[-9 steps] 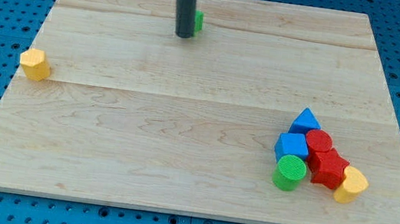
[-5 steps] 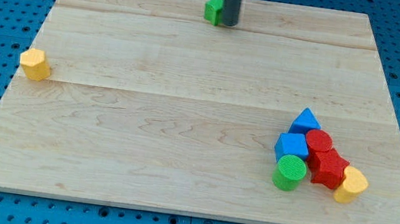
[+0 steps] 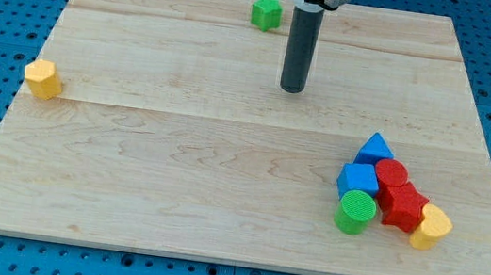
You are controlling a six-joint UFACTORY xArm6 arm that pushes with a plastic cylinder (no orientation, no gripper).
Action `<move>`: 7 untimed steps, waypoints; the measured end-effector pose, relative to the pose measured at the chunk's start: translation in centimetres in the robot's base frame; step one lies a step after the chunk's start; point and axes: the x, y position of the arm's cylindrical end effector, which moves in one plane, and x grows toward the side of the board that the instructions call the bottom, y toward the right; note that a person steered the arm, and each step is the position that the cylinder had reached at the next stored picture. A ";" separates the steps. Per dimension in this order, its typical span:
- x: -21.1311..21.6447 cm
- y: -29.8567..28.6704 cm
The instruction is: Slightly push the yellow hexagon to the right side
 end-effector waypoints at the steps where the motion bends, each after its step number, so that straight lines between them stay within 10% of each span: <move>1: 0.0 0.2; 7: 12.1 -19.9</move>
